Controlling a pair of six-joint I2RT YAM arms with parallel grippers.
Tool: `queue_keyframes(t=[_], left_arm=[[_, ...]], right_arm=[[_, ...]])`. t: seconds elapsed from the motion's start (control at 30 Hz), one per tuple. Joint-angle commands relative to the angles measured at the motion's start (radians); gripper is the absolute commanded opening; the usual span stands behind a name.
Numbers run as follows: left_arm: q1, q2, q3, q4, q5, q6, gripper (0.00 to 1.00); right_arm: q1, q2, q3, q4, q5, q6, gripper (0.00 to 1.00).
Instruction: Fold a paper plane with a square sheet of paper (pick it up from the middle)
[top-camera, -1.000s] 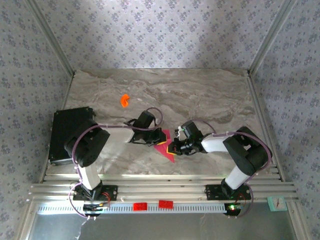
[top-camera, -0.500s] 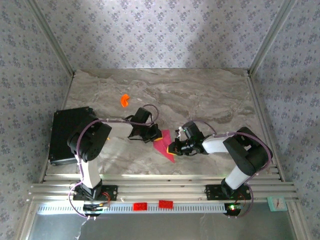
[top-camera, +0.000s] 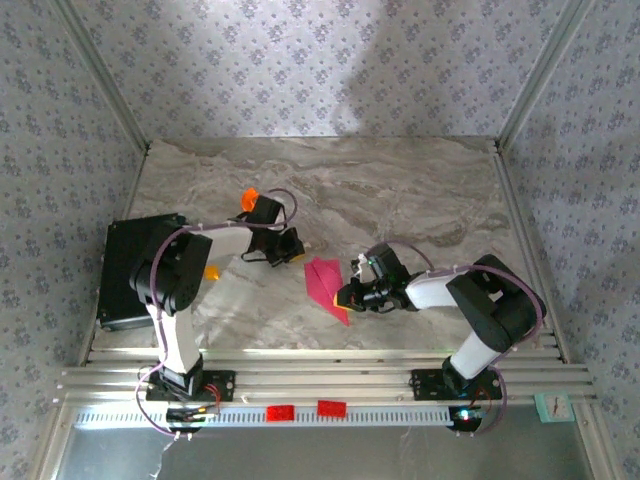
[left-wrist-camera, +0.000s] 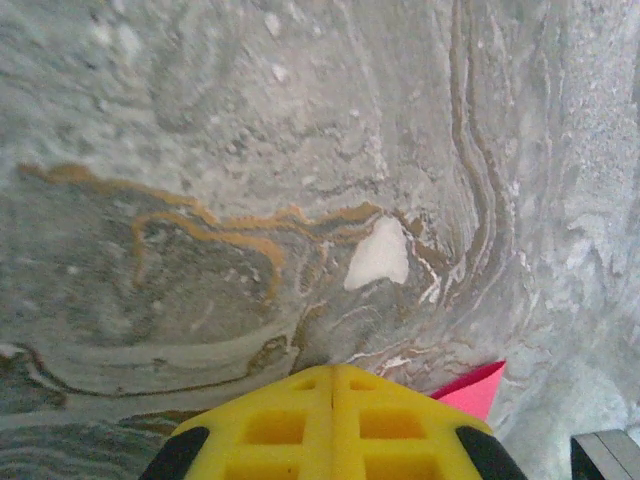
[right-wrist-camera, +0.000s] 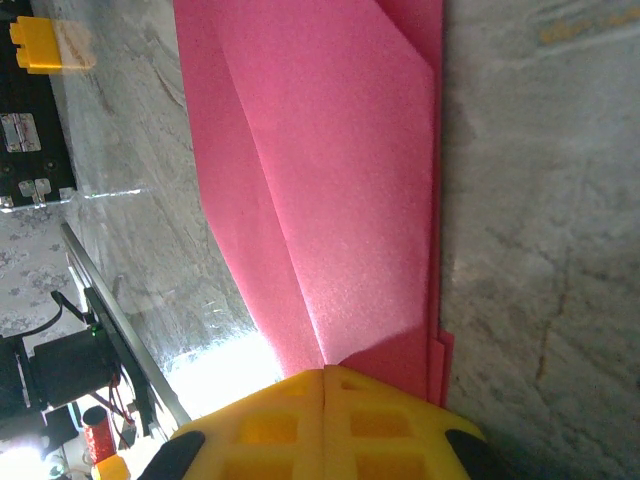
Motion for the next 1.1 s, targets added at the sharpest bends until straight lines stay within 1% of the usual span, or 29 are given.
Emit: queue_keyframes(t=[0.0, 0.1, 0.17, 0.27, 0.33, 0.47, 0.57, 0.7, 0.87, 0.97, 1.07], left_arm=[[-0.022, -0.090, 0.003, -0.028, -0.011, 0.012, 0.07], [-0.064, -0.134, -0.030, 0.022, 0.010, 0.000, 0.08], [-0.101, -0.132, -0.046, 0.059, 0.038, -0.009, 0.08], [-0.160, -0.092, -0.059, 0.099, 0.063, -0.023, 0.08], [-0.178, -0.059, -0.062, 0.104, 0.057, -0.029, 0.08], [-0.163, -0.009, -0.070, 0.104, 0.019, -0.039, 0.07], [-0.144, 0.030, -0.060, 0.093, 0.013, -0.034, 0.06], [-0.127, 0.042, -0.065, 0.052, -0.007, -0.016, 0.05], [-0.129, 0.038, -0.092, 0.053, 0.011, -0.002, 0.05], [-0.133, 0.040, -0.105, 0.071, 0.020, -0.006, 0.04], [-0.137, 0.042, -0.105, 0.079, 0.024, -0.008, 0.05]], right_arm=[[-0.002, 0.047, -0.060, -0.233, 0.077, -0.013, 0.00], [-0.004, 0.048, -0.054, -0.237, 0.078, -0.016, 0.00], [-0.006, 0.047, -0.054, -0.237, 0.080, -0.013, 0.00], [-0.008, 0.045, -0.051, -0.237, 0.077, -0.013, 0.00], [-0.009, 0.044, -0.045, -0.239, 0.074, -0.014, 0.00], [-0.009, 0.036, -0.034, -0.241, 0.067, -0.012, 0.00], [-0.009, 0.024, -0.018, -0.249, 0.056, -0.013, 0.00], [-0.003, -0.029, 0.031, -0.298, 0.052, -0.018, 0.00], [0.021, -0.100, 0.144, -0.392, 0.115, -0.024, 0.01], [0.043, -0.082, 0.207, -0.383, 0.136, -0.022, 0.01], [0.057, -0.013, 0.272, -0.357, 0.134, -0.010, 0.03]])
